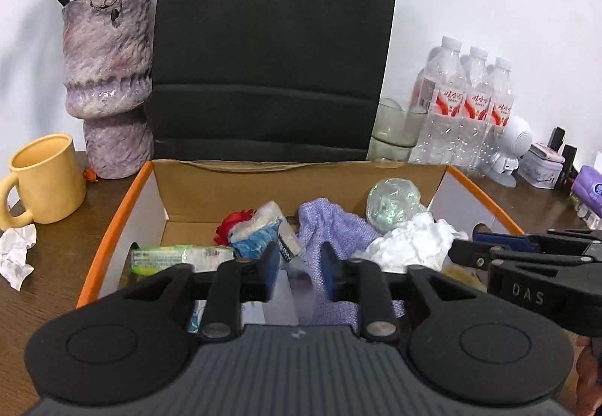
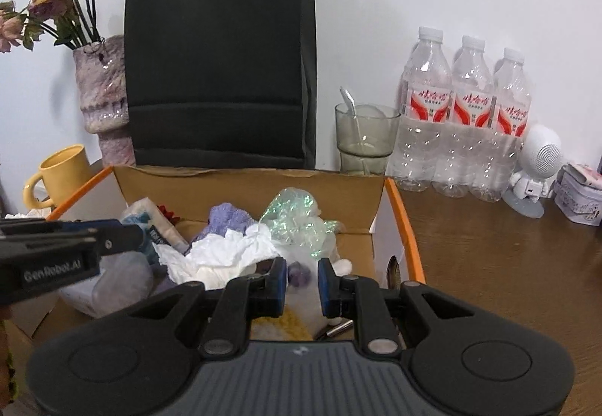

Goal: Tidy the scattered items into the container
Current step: 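Lower both wrappers into the box and open both tools, then withdraw both tools toward the last table items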

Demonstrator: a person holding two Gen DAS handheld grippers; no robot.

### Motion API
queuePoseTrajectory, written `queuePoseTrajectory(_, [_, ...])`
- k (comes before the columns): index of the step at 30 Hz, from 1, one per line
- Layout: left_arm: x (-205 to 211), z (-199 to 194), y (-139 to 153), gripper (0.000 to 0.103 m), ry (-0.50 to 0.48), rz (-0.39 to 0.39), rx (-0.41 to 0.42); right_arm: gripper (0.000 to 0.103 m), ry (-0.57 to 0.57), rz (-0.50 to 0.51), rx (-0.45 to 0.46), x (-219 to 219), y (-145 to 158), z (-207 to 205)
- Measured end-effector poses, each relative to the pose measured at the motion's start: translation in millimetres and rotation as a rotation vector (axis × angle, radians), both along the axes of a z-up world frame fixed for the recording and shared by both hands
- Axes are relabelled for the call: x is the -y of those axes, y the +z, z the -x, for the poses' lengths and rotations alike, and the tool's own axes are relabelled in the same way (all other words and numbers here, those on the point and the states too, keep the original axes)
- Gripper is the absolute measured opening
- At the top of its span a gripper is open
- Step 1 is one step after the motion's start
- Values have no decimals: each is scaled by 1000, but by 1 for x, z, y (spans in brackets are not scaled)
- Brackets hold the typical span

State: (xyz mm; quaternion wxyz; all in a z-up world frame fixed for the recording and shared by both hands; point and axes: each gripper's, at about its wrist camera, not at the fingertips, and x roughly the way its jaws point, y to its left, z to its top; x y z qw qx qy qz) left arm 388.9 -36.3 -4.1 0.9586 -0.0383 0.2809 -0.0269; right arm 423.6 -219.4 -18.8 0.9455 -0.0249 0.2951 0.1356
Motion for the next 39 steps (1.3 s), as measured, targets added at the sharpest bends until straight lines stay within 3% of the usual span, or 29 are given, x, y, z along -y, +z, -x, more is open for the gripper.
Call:
queuePoseTrajectory(1, [0, 1, 1, 61, 7, 1, 4, 33, 4, -7, -8, 1, 0, 0])
queuePoseTrajectory(2, [-1, 3, 3, 68, 17, 2, 15, 42, 9, -13, -13, 1, 0, 0])
queuePoseTrajectory(3, [-2, 4, 5, 75, 22, -2, 26, 59, 13, -17, -11, 2, 0, 1])
queuePoseTrajectory(4, [-2, 6, 8, 82, 26, -9, 36, 66, 15, -17, -3, 2, 2, 2])
queuePoseTrajectory(8, [-2, 12, 16, 102, 59, -30, 72, 75, 22, -20, 19, 3, 8, 7])
queuePoseTrajectory(12, [-4, 14, 21, 103, 62, -19, 78, 88, 2, -34, 15, 10, 11, 6])
queuePoseTrajectory(24, [-17, 30, 29, 103, 79, 1, 81, 91, 14, -66, 38, 17, 24, 21])
queuePoseTrajectory(34, [-35, 100, 42, 103, 28, -38, 157, 91, 108, -44, 163, 35, 55, 103])
queuePoseTrajectory(39, [-40, 137, 32, 103, -15, -45, 128, 90, 149, 4, 127, 32, 40, 146])
